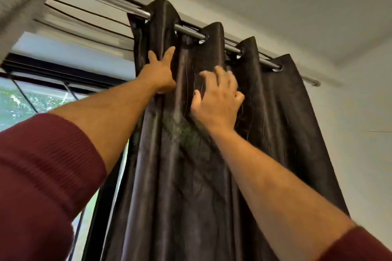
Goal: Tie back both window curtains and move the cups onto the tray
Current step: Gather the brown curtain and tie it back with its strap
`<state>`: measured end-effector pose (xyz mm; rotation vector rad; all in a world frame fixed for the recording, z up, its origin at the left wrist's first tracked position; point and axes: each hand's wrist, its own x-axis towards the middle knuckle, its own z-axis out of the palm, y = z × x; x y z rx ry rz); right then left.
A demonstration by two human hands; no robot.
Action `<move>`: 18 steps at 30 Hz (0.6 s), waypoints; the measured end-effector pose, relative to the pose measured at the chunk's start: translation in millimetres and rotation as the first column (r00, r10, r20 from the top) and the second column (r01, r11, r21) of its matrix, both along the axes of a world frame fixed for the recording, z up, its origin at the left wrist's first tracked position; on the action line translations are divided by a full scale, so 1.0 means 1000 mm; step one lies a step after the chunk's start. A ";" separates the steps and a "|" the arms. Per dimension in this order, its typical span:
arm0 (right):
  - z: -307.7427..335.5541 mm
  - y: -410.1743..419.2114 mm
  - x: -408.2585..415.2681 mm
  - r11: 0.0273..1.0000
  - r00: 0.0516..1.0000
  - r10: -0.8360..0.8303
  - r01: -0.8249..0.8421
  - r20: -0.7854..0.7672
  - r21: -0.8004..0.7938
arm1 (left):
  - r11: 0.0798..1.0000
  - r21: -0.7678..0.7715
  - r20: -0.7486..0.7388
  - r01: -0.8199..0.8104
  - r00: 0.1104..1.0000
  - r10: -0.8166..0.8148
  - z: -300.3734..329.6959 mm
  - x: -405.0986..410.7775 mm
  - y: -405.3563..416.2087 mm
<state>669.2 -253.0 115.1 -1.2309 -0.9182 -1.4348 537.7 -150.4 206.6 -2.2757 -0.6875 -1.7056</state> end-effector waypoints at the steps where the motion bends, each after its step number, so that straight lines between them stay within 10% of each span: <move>1: 0.014 -0.001 0.008 0.999 0.986 -0.030 0.023 -0.162 -0.044 | 1.000 -0.006 0.013 -0.004 1.000 0.004 0.004 0.003 0.001; 6: 0.069 -0.004 0.047 0.905 0.810 0.259 -0.394 -0.526 -0.159 | 0.999 -0.025 0.129 0.026 0.991 -0.022 0.033 0.028 0.008; 11: 0.083 0.022 0.061 0.853 0.882 0.304 -0.420 -0.359 -0.311 | 0.992 0.129 0.070 -0.010 0.998 0.001 0.054 0.078 -0.013; 16: 0.090 0.013 0.062 0.552 0.850 0.378 -0.526 -0.368 -0.647 | 0.988 0.152 0.063 -0.017 0.998 0.008 0.065 0.118 -0.035; 18: 0.097 -0.007 0.085 0.650 0.854 0.422 -0.519 -0.304 -0.555 | 0.985 0.160 0.150 -0.059 0.988 0.035 0.071 0.119 -0.022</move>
